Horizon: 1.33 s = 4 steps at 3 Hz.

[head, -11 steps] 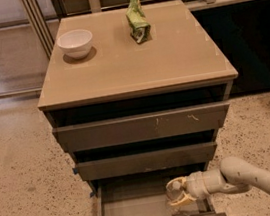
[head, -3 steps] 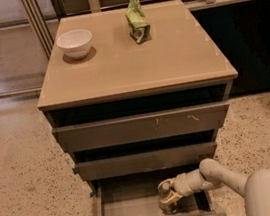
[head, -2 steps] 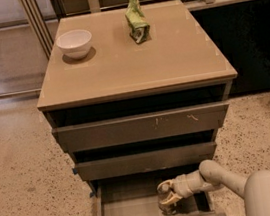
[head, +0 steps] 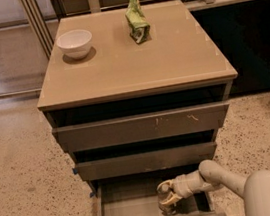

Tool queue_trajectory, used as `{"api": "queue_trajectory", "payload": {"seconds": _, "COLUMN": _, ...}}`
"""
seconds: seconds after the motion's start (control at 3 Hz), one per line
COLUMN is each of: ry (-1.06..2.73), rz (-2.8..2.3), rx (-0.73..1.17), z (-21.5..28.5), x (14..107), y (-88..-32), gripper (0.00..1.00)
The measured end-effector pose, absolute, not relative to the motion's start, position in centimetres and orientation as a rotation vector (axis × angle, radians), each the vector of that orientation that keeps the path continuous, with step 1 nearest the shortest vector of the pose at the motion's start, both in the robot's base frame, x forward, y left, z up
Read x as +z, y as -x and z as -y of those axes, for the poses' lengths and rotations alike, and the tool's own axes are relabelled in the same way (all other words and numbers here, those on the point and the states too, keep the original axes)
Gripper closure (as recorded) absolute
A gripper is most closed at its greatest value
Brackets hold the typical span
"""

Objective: Place water bottle into bottom drawer

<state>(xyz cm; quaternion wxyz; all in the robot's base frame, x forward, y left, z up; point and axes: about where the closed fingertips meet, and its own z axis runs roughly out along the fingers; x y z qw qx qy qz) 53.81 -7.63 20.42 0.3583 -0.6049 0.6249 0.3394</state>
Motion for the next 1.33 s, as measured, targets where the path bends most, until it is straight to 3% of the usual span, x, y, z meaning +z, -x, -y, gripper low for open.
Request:
{"api": "queue_trajectory", "payload": {"seconds": 0.67, "ry": 1.561, "rz": -1.612, "rx": 0.876, "z": 7.63, "x": 20.42, "y": -53.80, "gripper": 0.14}}
{"api": "queue_trajectory", "payload": {"seconds": 1.0, "ry": 1.561, "rz": -1.612, "rx": 0.876, "z": 7.62, "x": 20.41, "y": -53.80, "gripper": 0.00}}
{"api": "queue_trajectory", "payload": {"seconds": 1.33, "ry": 1.561, "rz": -1.612, "rx": 0.876, "z": 7.62, "x": 20.41, "y": -53.80, "gripper": 0.00}}
